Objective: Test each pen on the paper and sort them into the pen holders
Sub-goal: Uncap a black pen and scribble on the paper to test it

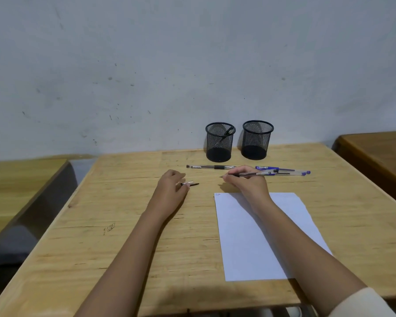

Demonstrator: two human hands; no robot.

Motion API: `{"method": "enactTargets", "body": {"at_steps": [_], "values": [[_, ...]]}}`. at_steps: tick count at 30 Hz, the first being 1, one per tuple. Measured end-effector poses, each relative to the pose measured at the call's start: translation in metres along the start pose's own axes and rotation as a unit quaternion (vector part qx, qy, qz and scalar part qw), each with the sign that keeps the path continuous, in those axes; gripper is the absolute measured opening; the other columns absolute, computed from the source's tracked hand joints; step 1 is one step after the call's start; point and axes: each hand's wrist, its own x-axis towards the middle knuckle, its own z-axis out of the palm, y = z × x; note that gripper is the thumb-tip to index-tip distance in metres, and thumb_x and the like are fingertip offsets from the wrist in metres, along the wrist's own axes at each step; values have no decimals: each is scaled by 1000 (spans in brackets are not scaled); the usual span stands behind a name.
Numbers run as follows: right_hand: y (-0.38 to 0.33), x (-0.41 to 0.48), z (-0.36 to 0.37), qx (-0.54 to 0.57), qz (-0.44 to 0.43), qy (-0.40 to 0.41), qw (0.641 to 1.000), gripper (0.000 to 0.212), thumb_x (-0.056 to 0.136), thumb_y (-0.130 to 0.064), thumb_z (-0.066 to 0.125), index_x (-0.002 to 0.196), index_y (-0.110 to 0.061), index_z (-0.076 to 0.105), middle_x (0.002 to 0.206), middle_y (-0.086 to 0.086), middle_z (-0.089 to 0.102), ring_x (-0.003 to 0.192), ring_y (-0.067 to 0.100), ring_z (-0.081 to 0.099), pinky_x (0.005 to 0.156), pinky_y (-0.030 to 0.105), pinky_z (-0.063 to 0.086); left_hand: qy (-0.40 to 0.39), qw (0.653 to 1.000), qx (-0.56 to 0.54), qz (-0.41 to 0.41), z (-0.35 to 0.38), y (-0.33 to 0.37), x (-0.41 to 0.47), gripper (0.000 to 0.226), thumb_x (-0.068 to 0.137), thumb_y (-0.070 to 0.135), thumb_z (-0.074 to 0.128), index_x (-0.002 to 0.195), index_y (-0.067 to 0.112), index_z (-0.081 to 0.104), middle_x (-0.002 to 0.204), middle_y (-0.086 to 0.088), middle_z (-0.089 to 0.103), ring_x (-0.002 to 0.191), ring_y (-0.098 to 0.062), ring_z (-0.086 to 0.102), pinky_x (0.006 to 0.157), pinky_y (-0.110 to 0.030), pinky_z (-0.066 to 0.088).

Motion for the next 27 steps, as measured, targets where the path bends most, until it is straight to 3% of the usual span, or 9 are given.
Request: {"method": "enactTargets", "body": {"at_steps": [3, 5, 7, 9, 12, 17, 20, 27], "values": [[1, 2, 4, -8, 17, -12, 1000, 12, 74, 1, 72, 83, -2, 64, 75, 7, 67, 69, 13, 63, 58, 12, 52, -5, 999, -14, 28, 3, 16, -14, 35, 92, 24, 54, 123, 8, 58, 122, -1, 55, 111, -12, 51, 85, -11, 30], [0, 2, 7, -6, 21, -20, 1000, 12, 75, 3, 69, 85, 0, 62, 73, 9, 64, 65, 14, 60, 56, 12, 51, -55, 997, -9, 53, 11, 26, -28, 40, 93, 31, 53, 128, 13, 55, 131, 2, 53, 120, -11, 47, 92, -13, 31], [0, 2, 11, 5, 24, -20, 999, 12, 76, 7, 66, 84, 1, 59, 69, 11, 60, 59, 13, 57, 52, 12, 50, -124, 991, 9, 59, 20, 30, -39, 53, 92, 44, 49, 138, 18, 44, 146, 5, 40, 136, -10, 33, 108, -21, 27], [3, 1, 12, 11, 26, -13, 1000, 16, 75, 9, 64, 80, -3, 54, 67, 12, 57, 53, 12, 57, 49, 14, 49, -172, 982, 59, 58, 27, 29, -47, 64, 92, 53, 42, 146, 21, 29, 156, 6, 22, 144, -10, 15, 114, -27, 17], [9, 1, 10, -36, 6, -17, 999, 21, 74, 6, 70, 73, -6, 52, 65, 13, 57, 50, 12, 58, 51, 18, 50, -174, 974, 126, 74, 32, 28, -49, 66, 93, 56, 34, 148, 22, 20, 159, 4, 11, 146, -9, 5, 116, -28, 9], [14, 5, 6, 0, 16, -28, 999, 31, 73, 10, 69, 59, -7, 47, 50, 11, 50, 39, 12, 51, 55, 22, 53, -179, 971, 139, 78, 34, 27, -49, 65, 94, 54, 32, 149, 23, 17, 159, 4, 8, 146, -9, 3, 117, -28, 3], [17, 7, 10, -39, 3, -2, 999, 35, 70, 11, 68, 55, -8, 42, 50, 9, 45, 36, 8, 48, 51, 20, 53, -180, 970, 143, 81, 34, 27, -50, 64, 94, 54, 31, 149, 24, 16, 159, 5, 8, 146, -9, 2, 116, -27, 4], [26, 14, 12, -73, -15, 12, 997, 40, 64, 11, 64, 55, -13, 33, 58, 7, 33, 55, 17, 40, 52, 22, 45, -183, 969, 146, 78, 35, 27, -50, 64, 94, 54, 31, 149, 25, 15, 159, 6, 7, 146, -9, 2, 116, -27, 4]]}}
